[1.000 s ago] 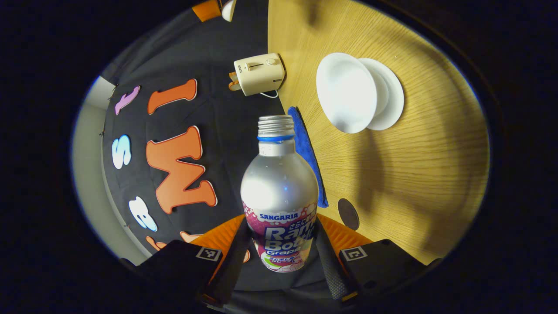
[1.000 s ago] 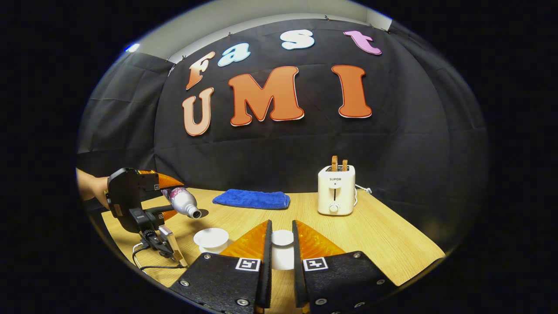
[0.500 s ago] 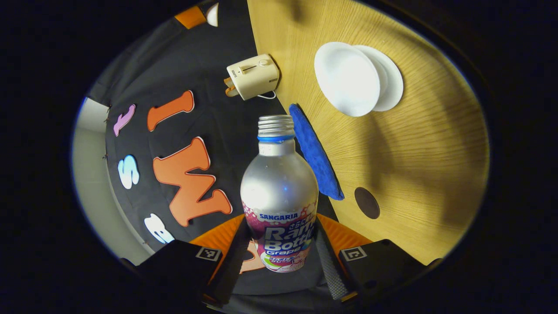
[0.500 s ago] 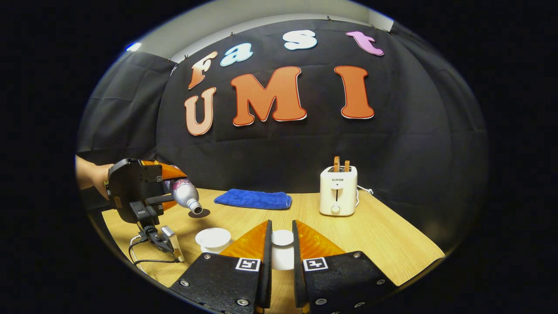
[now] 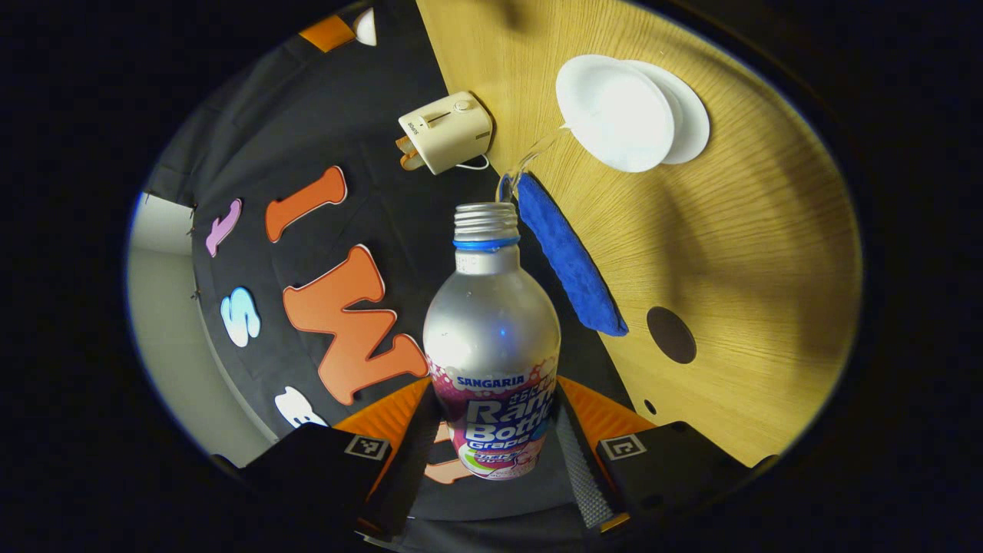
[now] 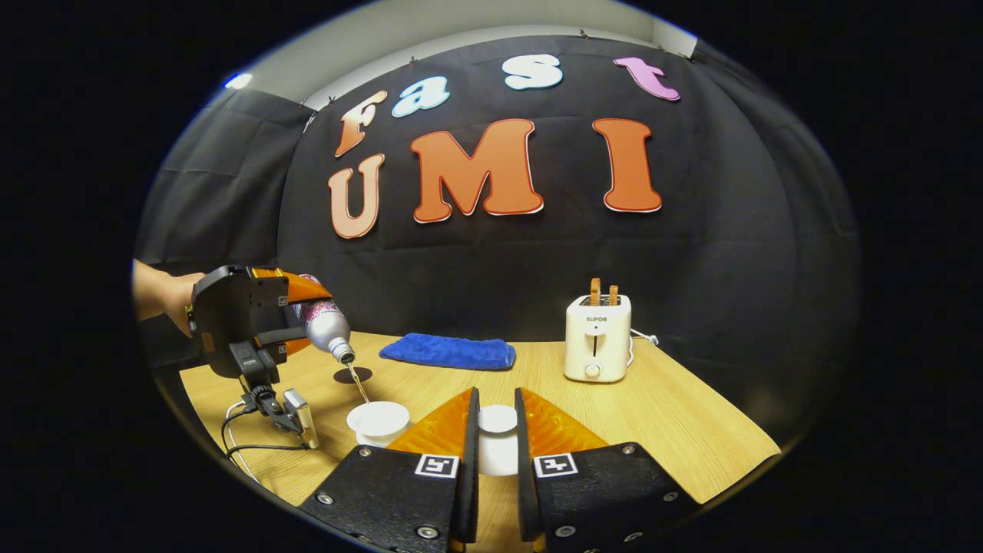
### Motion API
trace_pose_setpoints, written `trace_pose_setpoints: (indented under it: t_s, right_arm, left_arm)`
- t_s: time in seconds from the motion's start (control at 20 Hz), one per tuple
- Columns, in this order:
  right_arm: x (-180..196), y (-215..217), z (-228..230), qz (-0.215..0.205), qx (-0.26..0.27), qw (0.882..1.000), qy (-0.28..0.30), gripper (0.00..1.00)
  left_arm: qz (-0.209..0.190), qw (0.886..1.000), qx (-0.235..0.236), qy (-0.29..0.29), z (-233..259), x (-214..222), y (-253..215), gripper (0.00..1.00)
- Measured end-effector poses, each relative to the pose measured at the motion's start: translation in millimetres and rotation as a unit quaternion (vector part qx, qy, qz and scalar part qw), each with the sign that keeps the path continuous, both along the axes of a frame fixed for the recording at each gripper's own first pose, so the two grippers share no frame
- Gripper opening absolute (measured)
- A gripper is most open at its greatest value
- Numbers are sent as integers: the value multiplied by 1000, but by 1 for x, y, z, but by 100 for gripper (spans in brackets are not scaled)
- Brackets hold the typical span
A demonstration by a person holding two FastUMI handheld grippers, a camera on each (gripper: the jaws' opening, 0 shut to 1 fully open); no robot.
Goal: Open the teacup lid with one hand, grasp the water bottle and pour water into the teacup with the other hand; after pouring, place the water bottle on the coaster and then close the teacup lid.
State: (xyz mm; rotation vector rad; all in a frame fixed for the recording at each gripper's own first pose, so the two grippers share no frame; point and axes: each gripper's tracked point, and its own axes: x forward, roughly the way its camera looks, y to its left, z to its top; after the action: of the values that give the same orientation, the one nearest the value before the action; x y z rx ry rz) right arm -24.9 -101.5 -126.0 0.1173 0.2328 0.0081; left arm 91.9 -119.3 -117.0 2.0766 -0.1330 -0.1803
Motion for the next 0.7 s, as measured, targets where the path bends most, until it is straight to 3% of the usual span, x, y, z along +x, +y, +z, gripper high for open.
trace_pose_setpoints:
  t_s: [0.1,0.2,0.7]
  right_arm:
    - [-1,1,0,1,1,1000,1,22]
    - [1,0,0,0,1,1000,0,22]
    - [1,0,-3,0,-1,1000,4,22]
  left_arm:
    - [-2,1000,5,-4,0,1,0,87]
    - [-6,1000,11,-8,2,1,0,82]
    - [-18,999,37,-16,-1,7,-5,82]
